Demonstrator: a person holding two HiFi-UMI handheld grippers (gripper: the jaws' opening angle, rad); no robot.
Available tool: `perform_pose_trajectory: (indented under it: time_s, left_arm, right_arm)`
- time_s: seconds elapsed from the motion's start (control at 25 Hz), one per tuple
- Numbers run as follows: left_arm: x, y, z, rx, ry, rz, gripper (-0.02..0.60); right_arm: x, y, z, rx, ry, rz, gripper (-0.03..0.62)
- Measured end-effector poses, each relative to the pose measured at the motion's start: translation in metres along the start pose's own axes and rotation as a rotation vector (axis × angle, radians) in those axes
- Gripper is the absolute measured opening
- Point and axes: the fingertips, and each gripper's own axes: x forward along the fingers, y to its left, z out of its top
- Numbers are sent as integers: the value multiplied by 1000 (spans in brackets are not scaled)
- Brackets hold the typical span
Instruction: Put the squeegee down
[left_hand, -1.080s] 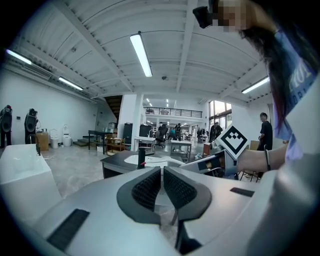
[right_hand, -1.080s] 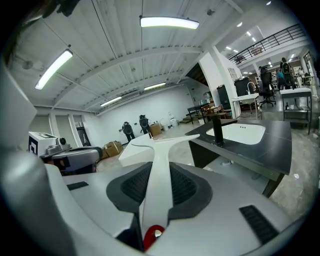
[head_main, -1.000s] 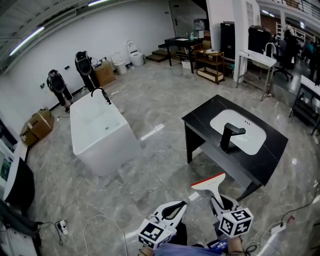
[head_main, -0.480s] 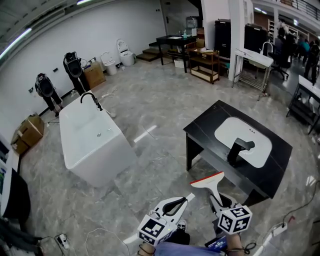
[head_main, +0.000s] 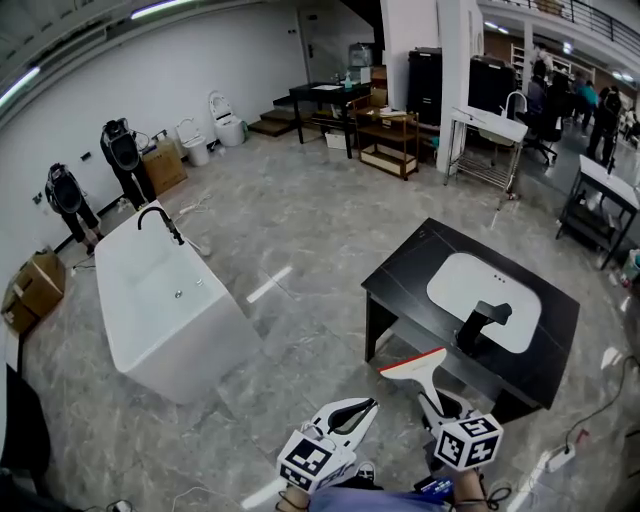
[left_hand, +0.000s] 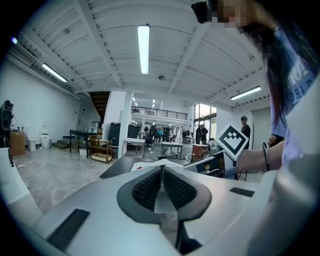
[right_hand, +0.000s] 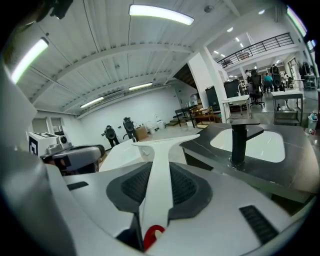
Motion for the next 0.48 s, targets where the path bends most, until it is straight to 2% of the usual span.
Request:
perform_pose_trajectory:
  time_s: [0.16, 0.48]
  left_arm:
    - [7, 10, 3, 1, -13, -41, 26]
    - [24, 20, 0, -6, 0, -72, 26]
  right_arm:
    - [10, 0, 6, 3, 2, -21, 101]
    - [19, -11, 10, 31, 0, -41, 101]
